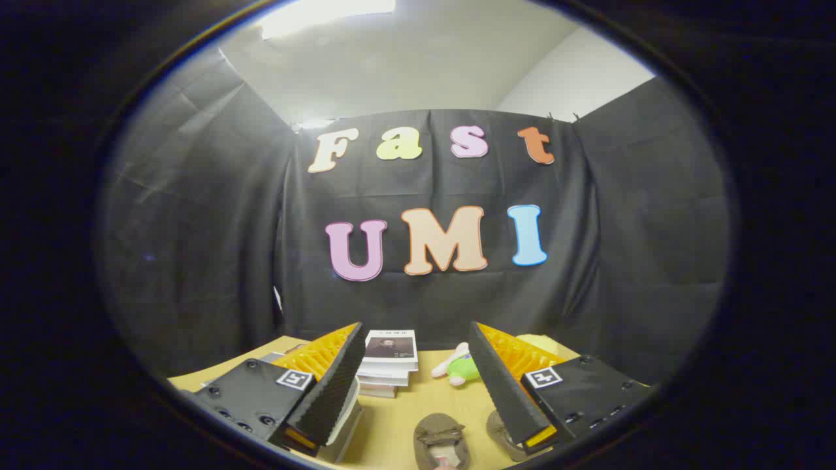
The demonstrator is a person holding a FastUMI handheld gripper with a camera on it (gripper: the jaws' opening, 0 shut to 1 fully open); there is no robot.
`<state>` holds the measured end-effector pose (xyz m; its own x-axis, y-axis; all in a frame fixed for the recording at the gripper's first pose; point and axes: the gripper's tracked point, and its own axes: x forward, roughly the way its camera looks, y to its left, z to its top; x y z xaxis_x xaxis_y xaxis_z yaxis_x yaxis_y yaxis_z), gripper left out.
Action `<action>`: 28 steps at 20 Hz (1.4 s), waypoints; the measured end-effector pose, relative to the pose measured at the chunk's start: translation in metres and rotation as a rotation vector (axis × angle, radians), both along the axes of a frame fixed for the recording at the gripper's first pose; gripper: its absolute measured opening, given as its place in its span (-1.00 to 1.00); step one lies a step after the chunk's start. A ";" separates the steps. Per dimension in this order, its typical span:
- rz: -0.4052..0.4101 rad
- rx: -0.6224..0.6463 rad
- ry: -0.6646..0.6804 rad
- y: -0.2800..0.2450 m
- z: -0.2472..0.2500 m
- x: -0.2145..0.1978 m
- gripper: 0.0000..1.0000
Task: Open the storage box then place both shoes into the box .Put the left shoe in first, then the right shoe, with the right side of both shoes facing outward in a uniform manner.
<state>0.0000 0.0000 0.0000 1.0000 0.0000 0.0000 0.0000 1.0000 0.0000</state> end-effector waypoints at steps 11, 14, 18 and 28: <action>0.019 0.022 0.035 0.007 -0.011 0.004 1.00; 0.026 0.011 0.036 0.006 -0.012 0.005 1.00; 0.049 0.034 0.061 0.012 -0.024 0.003 1.00; 0.082 0.305 0.323 0.039 -0.105 -0.013 1.00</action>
